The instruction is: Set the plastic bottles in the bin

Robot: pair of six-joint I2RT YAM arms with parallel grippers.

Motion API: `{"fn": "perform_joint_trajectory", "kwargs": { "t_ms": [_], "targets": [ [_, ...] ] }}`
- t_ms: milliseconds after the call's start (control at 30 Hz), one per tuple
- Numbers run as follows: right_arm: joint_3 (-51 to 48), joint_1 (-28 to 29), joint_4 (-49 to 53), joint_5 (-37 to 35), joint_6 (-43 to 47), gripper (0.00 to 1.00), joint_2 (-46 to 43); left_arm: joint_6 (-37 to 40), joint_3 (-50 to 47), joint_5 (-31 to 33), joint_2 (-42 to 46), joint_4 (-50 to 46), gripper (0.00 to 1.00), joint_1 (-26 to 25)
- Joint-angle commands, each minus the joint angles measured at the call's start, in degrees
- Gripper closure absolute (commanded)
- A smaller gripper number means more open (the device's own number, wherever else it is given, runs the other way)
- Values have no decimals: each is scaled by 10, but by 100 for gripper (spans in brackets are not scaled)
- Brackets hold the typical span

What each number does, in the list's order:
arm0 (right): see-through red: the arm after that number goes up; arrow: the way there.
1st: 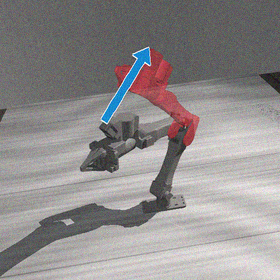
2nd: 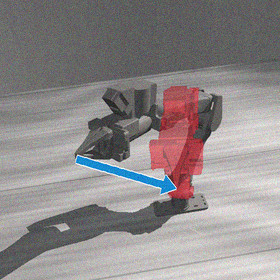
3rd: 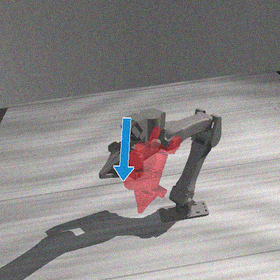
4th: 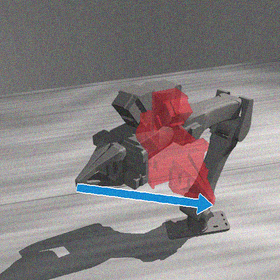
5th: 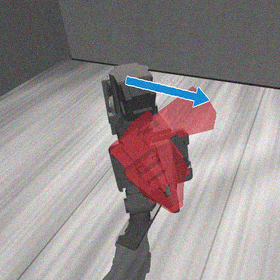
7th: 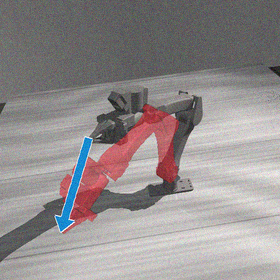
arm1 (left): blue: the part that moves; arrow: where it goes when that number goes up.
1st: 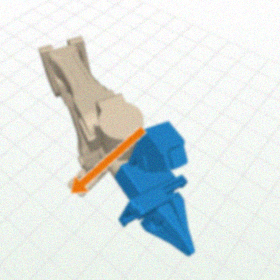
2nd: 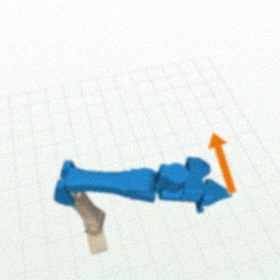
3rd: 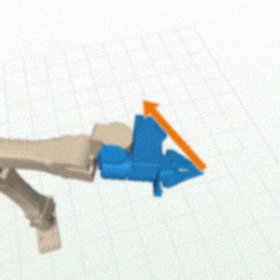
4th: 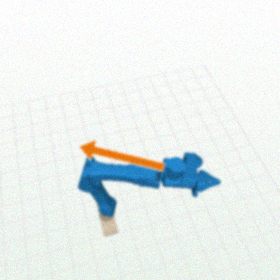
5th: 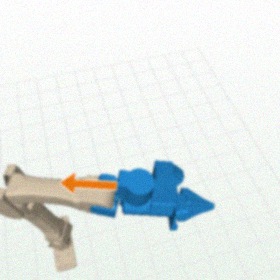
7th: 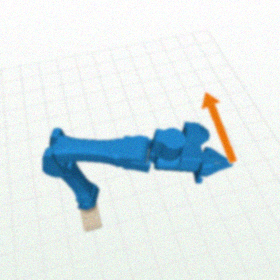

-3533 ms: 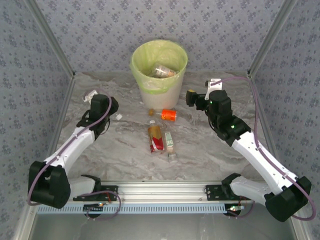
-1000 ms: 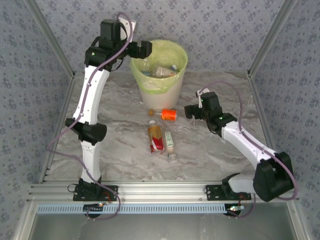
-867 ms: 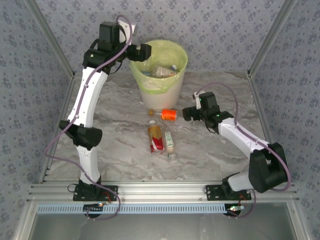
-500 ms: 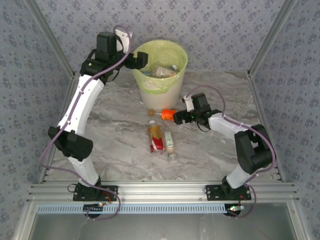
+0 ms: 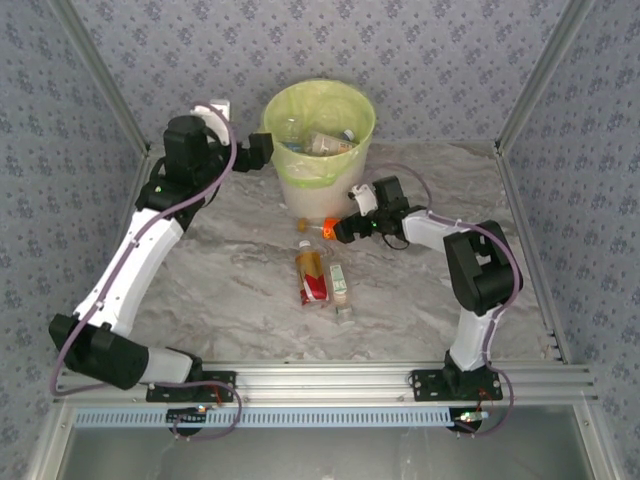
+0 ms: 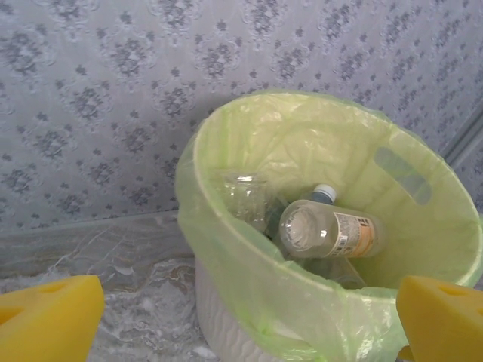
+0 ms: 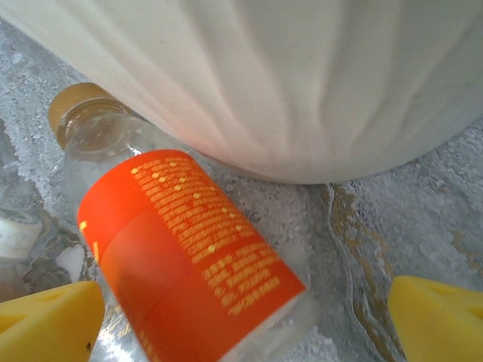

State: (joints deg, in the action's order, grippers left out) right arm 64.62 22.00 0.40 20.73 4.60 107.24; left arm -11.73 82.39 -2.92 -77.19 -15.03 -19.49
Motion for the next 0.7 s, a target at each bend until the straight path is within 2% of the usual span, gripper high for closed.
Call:
{"fn": "perform_joint_trajectory", "kwargs": {
  "t_ms": [0, 133, 233, 367, 533, 667],
  "targets": [
    [32, 8, 5, 11, 8, 2, 33, -35, -32, 25, 26, 35, 0, 9],
    [64, 15, 13, 8, -4, 6, 57, -47, -53, 28, 31, 25, 1, 17],
    [62, 19, 21, -21, 1, 17, 60, -51, -58, 30, 30, 14, 1, 19],
    [42, 12, 5, -24, -13, 33, 37, -51, -65, 30, 30, 11, 0, 22],
    [-12, 11, 12, -80, -30, 38, -6, -55, -74, 35, 30, 7, 1, 25],
    [-57, 5, 8, -97, -64, 39, -51, -64, -79, 35, 29, 7, 0, 29]
  ]
}}
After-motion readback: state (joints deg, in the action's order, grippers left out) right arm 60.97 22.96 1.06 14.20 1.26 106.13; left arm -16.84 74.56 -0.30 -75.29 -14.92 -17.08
